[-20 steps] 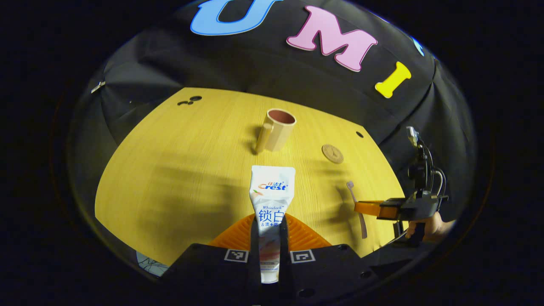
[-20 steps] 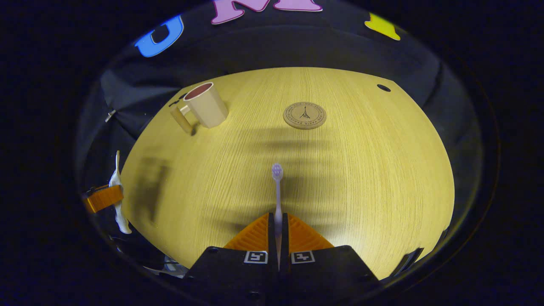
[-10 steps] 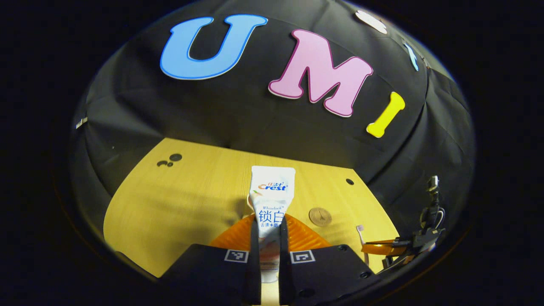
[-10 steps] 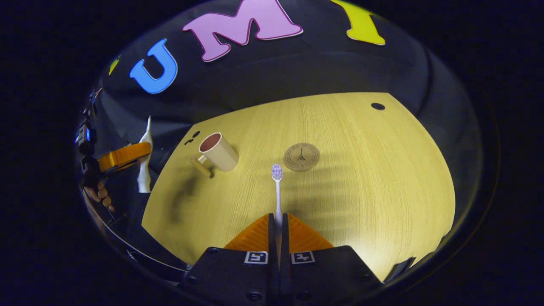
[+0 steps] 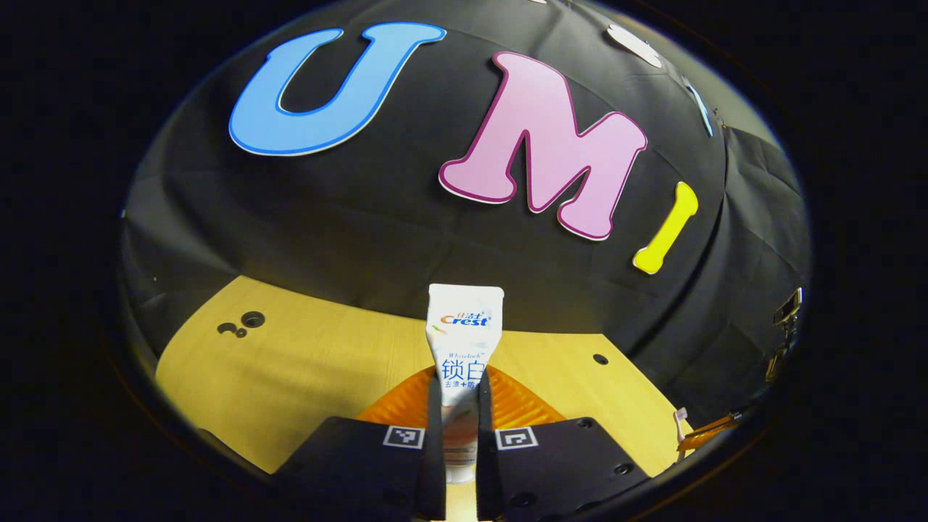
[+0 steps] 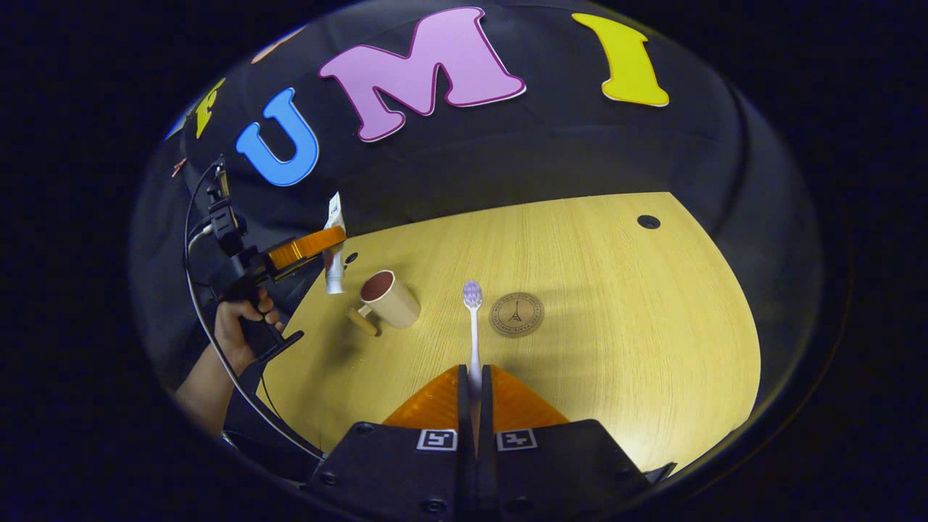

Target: Put the toothbrush and toothpaste on the desktop into the cup, then pick up the cup and place it on the coaster on the desktop.

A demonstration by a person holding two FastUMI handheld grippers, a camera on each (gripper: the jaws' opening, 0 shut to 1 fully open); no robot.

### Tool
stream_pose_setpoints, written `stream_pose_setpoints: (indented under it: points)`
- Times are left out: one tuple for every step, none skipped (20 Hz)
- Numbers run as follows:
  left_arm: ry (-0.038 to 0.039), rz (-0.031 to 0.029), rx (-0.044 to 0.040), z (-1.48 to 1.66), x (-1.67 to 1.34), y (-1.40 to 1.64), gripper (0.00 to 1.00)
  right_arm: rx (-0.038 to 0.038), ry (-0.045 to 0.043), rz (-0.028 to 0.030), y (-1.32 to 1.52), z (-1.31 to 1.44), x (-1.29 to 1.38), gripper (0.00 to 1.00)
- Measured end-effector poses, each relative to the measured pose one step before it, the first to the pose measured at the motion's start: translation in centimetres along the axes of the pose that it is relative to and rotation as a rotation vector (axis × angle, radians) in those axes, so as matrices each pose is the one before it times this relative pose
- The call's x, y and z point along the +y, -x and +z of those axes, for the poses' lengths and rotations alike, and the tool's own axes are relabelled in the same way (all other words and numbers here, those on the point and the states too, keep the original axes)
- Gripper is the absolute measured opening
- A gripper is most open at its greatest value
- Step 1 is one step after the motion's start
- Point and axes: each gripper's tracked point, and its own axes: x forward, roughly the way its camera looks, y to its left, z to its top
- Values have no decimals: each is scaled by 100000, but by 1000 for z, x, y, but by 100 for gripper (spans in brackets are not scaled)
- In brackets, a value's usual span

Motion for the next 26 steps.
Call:
stream_pose_setpoints:
  points:
    - [2360,-1315,-1331,-1,125,-896,21,441,-946,-534,-19,-26,-406,5]
    - [1942,-792,-1421,-102,359,-890,21,257,-485,-521,-121,-79,-422,5]
    - [767,93,-1761,-34,435,-727,21,163,90,-447,-127,62,-375,5]
    - [-164,309,-1543,-126,460,-582,21,469,393,-527,-48,-99,-292,5]
    - [-128,202,-421,-288,348,-523,21,491,245,-251,-127,-170,-210,5]
    - [-604,-15,-179,-543,231,-285,21,815,-102,-124,-254,-332,-1,5]
    - [-1701,-10,-498,-420,174,-187,21,672,-321,24,-263,-142,-158,5]
    - [-2417,131,37,-580,168,-256,21,813,-398,-35,-224,-216,-37,5]
    - [-2675,707,465,-509,163,18,21,1083,-161,-117,-192,-180,-42,5]
    - [-2753,266,1470,-826,-79,-14,22,817,286,-188,-159,-110,-40,5]
    - [-3474,62,711,-667,-148,95,22,230,420,-78,-178,75,30,5]
    - [-3054,647,343,-487,-56,-110,22,355,346,63,-291,-51,-1,5]
    - [-1595,6,934,-509,-123,55,23,150,-214,2,-161,-14,9,5]
    - [-839,231,810,-546,-106,83,23,133,-384,167,-220,27,157,5]
    - [-577,1117,655,-393,101,-22,24,-164,-237,251,-136,112,165,5]
    - [-1112,2286,568,-405,367,-18,27,-127,35,202,-92,49,145,5]
    - [-1278,2978,1450,-424,522,27,23,157,390,-471,-139,-49,21,5]
    - [-1076,2187,1074,-454,284,201,33,467,580,-384,-80,-264,64,5]
    - [-426,1114,1167,-214,168,540,36,260,778,-74,-147,-73,137,5]
    - [-99,576,388,-253,58,669,55,34,746,241,-218,-30,130,5]
    - [-49,846,-642,236,148,952,44,-168,294,539,-224,9,243,5]
    - [108,698,-727,165,205,967,62,-503,-249,683,-94,247,275,5]
    - [969,478,-96,145,163,1095,78,-782,-693,701,-237,384,364,5]
    - [1225,1547,667,-73,483,1545,87,-1092,-1028,1106,-137,312,481,5]
    - [1056,1238,501,-205,261,1335,98,-1274,-685,1194,-269,398,571,5]
    - [691,1515,-21,-264,334,1394,98,-1186,-276,1198,-287,468,674,5]
